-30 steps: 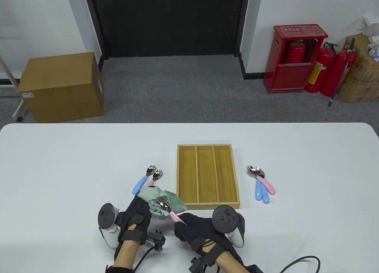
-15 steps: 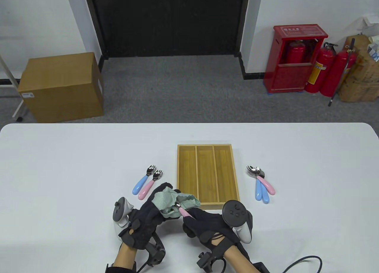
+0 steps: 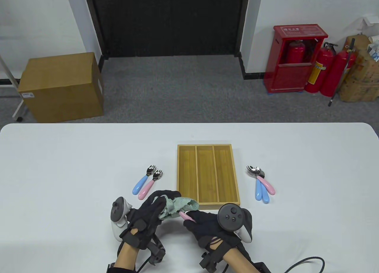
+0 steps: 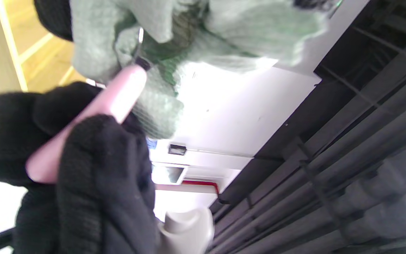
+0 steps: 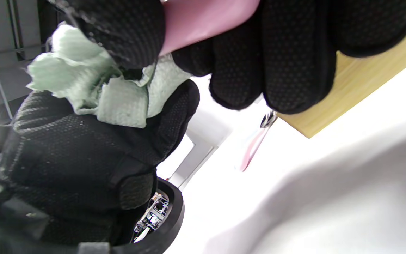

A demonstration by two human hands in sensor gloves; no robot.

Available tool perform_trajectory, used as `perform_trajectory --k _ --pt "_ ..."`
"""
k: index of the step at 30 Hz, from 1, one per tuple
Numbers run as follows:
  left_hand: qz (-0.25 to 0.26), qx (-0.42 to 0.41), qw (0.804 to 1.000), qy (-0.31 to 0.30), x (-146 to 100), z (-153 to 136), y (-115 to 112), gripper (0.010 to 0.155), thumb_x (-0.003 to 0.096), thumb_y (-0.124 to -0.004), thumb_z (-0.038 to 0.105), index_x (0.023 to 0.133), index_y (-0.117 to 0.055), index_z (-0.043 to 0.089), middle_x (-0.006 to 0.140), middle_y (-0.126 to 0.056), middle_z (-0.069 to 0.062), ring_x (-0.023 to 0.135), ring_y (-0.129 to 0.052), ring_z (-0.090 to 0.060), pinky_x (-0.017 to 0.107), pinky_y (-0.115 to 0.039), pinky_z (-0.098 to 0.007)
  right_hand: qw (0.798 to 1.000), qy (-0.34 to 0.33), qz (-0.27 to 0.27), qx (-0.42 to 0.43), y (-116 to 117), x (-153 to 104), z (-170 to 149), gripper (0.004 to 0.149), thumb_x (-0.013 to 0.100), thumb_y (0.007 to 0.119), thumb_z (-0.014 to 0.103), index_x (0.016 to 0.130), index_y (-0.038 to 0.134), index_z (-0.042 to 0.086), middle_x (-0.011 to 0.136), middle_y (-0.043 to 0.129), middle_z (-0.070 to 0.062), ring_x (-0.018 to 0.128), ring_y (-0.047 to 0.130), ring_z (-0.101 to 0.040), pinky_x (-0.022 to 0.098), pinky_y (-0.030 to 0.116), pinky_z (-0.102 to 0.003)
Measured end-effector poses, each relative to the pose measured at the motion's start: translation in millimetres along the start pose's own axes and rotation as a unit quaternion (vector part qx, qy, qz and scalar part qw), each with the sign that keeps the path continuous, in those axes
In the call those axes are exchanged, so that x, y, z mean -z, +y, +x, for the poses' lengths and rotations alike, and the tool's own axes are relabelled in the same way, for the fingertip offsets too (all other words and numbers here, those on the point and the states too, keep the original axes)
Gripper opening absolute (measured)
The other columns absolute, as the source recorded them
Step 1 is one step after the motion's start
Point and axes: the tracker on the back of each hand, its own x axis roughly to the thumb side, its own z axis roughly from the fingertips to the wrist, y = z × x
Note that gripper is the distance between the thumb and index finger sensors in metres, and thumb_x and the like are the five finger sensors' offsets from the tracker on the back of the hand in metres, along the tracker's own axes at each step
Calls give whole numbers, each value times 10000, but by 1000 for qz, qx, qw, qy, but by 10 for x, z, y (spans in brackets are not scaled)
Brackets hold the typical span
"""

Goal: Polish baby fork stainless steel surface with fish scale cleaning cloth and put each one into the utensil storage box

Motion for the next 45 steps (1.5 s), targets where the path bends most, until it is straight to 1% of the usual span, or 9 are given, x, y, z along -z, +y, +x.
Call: perform_trajectory --k 3,7,11,21,26,32,36,42,45 --pt "7 46 999 7 15 37 -1 539 534 -869 426 1012 -673 273 1028 -789 -68 852 -951 -309 582 -821 -501 1000 -18 -9 -5 -20 -4 43 430 410 819 372 743 870 105 600 959 -224 435 944 -430 376 729 -627" --pt "0 63 998 31 23 18 -23 637 500 -917 330 1052 -615 232 1024 -782 -104 799 -996 -293 509 -884 -457 997 -49 -24 -56 -66 -22 128 431 397 824 349 742 872 94 593 956 -224 434 940 -424 381 726 -628" --pt "10 95 995 42 31 44 -38 581 478 -926 275 1008 -694 215 930 -875 -87 668 -1052 -262 411 -890 -441 995 -60 -22 -82 -87 -26 153 432 395 824 348 741 872 94 587 956 -220 429 942 -415 379 729 -624" --pt "72 245 966 35 8 143 -80 487 415 -945 347 865 -815 216 700 -989 -57 415 -1075 -172 348 -895 -412 995 -50 -26 -78 -113 -4 96 425 396 835 353 737 877 102 588 956 -218 427 938 -415 379 726 -625" --pt "98 274 956 21 2 156 -96 501 406 -934 439 830 -838 190 615 -1015 -36 354 -1078 -126 317 -905 -388 996 -47 -34 -71 -141 -5 85 426 402 831 361 741 872 108 588 955 -211 425 940 -409 377 731 -620" --pt "117 277 954 13 3 145 -52 517 405 -910 508 799 -870 176 561 -1040 -23 313 -1097 -105 290 -920 -368 997 -45 -32 -61 -129 11 87 439 408 822 373 748 867 99 578 962 -209 411 951 -400 366 743 -611" --pt "105 270 957 7 -4 162 -48 506 387 -941 462 792 -885 164 567 -1051 -49 320 -1113 -140 292 -922 -393 996 -44 -23 -67 -119 -10 89 438 408 823 373 747 867 99 576 968 -208 410 955 -400 364 748 -611" --pt "88 277 957 1 -8 200 -73 475 392 -959 342 839 -865 213 687 -1032 -57 442 -1116 -200 375 -903 -448 996 -40 -23 -78 -122 -18 84 436 403 834 362 749 866 99 595 959 -217 427 945 -416 375 734 -621" --pt "88 284 955 2 -2 200 -75 467 397 -954 323 846 -866 225 700 -1029 -57 451 -1114 -207 384 -899 -454 996 -37 -21 -80 -117 -16 71 436 402 835 361 751 865 100 597 959 -220 429 944 -418 377 733 -623"
